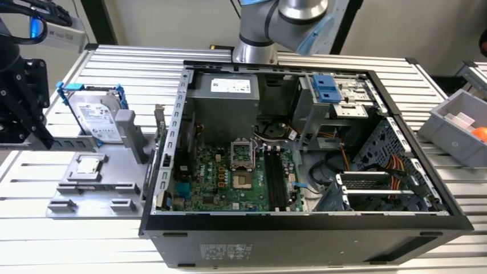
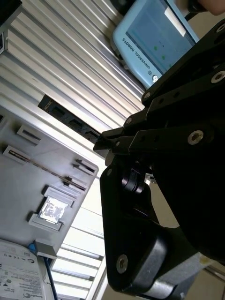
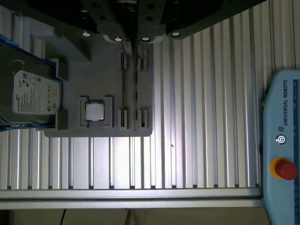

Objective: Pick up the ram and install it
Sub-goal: 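Pick up the ram and move it above insertion slot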

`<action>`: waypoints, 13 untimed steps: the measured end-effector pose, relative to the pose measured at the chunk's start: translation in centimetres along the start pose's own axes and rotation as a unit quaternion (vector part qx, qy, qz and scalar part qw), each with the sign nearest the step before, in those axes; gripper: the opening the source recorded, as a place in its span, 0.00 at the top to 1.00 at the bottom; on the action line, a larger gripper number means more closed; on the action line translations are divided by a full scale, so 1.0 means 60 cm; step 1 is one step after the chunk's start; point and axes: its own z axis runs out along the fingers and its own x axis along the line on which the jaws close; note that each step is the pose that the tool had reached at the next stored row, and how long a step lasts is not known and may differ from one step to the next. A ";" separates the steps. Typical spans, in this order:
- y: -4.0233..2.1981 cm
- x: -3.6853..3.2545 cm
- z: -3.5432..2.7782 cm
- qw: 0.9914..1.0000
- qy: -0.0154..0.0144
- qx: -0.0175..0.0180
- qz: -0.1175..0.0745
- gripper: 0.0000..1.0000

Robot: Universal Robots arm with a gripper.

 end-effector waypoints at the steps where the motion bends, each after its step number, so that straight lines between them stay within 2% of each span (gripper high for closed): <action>1: 0.000 0.000 -0.001 1.000 0.000 0.000 0.000 1.00; 5: 0.000 0.000 -0.010 1.000 0.000 0.000 0.000 1.00; 10: 0.000 0.000 -0.011 1.000 0.000 0.000 0.000 1.00; 13: -0.003 0.000 -0.011 1.000 0.000 0.000 0.000 1.00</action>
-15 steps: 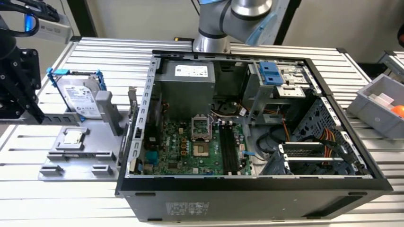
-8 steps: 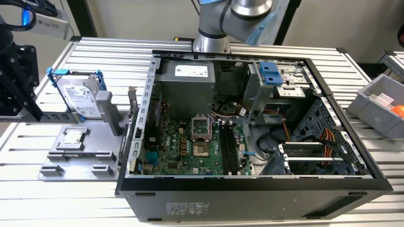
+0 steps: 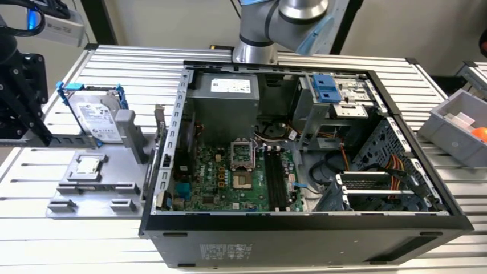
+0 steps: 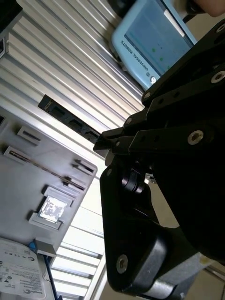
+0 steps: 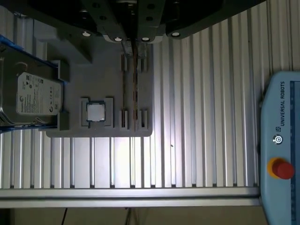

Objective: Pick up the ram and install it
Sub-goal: 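Pick up the ram and move it above insertion slot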

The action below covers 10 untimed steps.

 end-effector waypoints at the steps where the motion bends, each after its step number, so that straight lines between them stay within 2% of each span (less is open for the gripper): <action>1: -0.002 0.000 0.000 1.000 0.000 0.000 0.000 1.00; 10: -0.018 0.000 0.000 1.000 0.000 -0.001 0.000 1.00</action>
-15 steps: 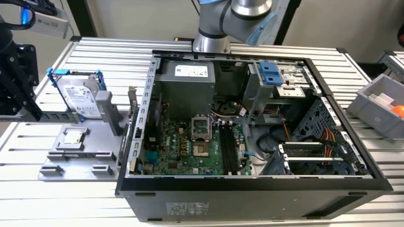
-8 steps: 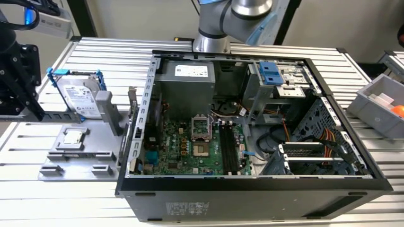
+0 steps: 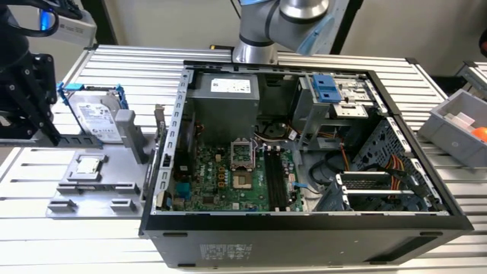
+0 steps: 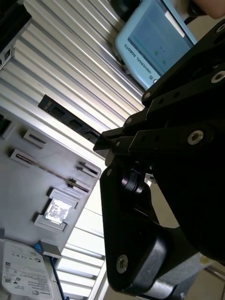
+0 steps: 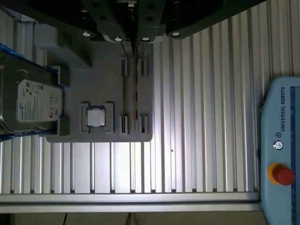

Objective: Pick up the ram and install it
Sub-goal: 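Pick up the ram and move it above insertion slot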

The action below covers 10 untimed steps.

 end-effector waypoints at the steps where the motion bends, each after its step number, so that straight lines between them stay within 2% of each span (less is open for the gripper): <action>1: -0.002 0.000 0.000 1.000 0.000 0.000 0.000 1.00; 10: -0.026 -0.001 -0.001 1.000 0.000 -0.002 0.000 1.00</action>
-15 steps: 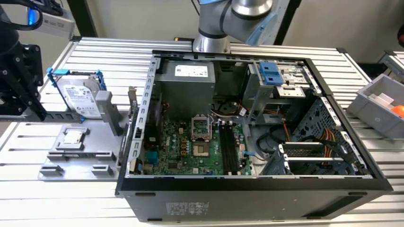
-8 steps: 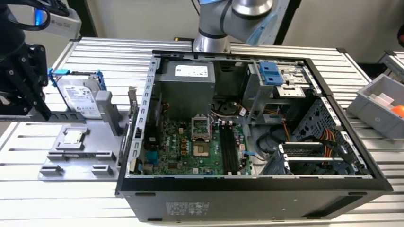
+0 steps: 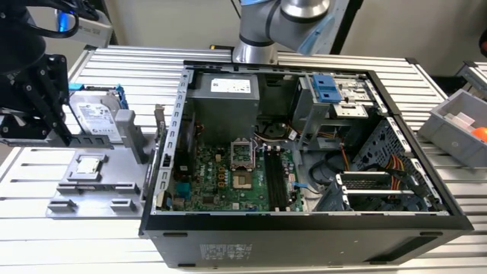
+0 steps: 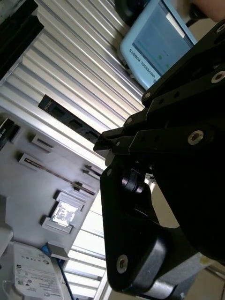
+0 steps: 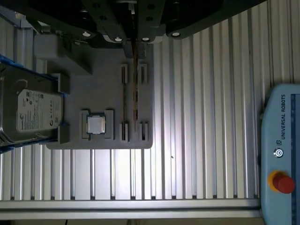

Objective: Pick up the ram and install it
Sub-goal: 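Pick up the ram and move it above insertion slot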

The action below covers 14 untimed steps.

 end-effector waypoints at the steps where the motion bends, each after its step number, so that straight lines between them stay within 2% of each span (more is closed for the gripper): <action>1: -0.003 0.000 0.000 1.000 0.000 0.000 0.000 1.00; 8: -0.019 -0.001 0.000 1.000 0.000 0.000 0.000 1.00; 14: -0.020 -0.001 0.000 1.000 0.000 0.000 -0.001 1.00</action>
